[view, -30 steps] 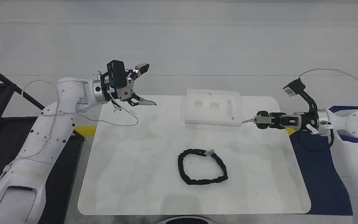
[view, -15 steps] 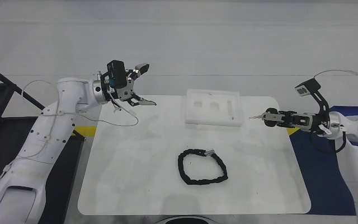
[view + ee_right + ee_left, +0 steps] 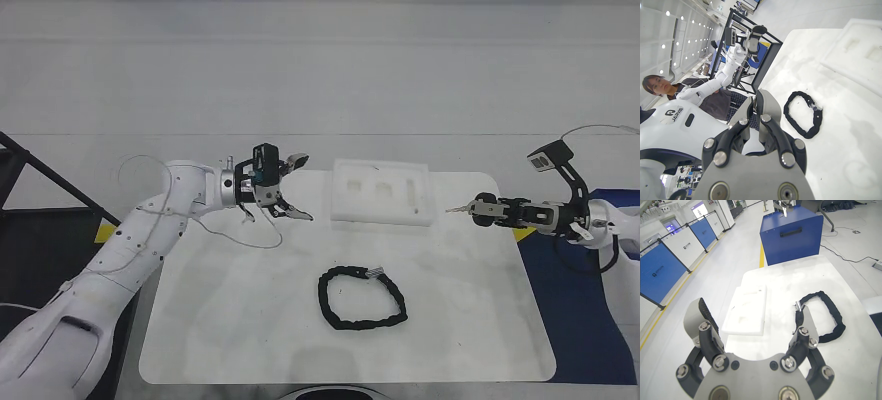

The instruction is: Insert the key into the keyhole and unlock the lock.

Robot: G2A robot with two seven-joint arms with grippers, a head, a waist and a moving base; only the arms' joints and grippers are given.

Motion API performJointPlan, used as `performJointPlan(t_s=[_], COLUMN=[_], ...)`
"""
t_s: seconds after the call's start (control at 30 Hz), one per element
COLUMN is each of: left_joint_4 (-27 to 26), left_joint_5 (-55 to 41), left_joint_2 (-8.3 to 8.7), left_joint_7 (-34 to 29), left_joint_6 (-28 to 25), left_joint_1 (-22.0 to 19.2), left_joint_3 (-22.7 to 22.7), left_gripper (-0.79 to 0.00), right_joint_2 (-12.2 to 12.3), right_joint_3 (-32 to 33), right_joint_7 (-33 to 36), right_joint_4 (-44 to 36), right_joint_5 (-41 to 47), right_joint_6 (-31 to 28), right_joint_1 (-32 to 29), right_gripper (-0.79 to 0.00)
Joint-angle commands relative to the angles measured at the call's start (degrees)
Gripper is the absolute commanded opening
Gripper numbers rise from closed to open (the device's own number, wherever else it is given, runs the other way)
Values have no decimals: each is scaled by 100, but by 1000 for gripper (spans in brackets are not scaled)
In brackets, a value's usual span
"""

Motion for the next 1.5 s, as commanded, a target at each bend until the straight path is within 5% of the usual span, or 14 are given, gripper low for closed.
performJointPlan(t_s=[0.0,0.37,0.6,1.2,1.47], left_joint_4=[307,1770,2298,2298,2145], left_joint_5=[96,293,1005,1005,695], left_joint_2=[-159,-1133,-1583,-1583,-1671], left_joint_7=[288,1130,1395,1395,540], left_joint_6=[34,66,-3,-3,1080], left_joint_1=[-118,-583,-881,-881,-365], left_joint_3=[310,1584,2128,2128,1993], left_gripper=[0,0,0,0,0], right_joint_2=[0,0,0,0,0], right_joint_3=[0,0,0,0,0], right_joint_7=[0,0,0,0,0], right_joint_4=[0,0,0,0,0], right_joint_5=[0,0,0,0,0], right_joint_6=[0,0,0,0,0], right_joint_1=[0,0,0,0,0], right_gripper=[-785,-785,-785,-785,-785])
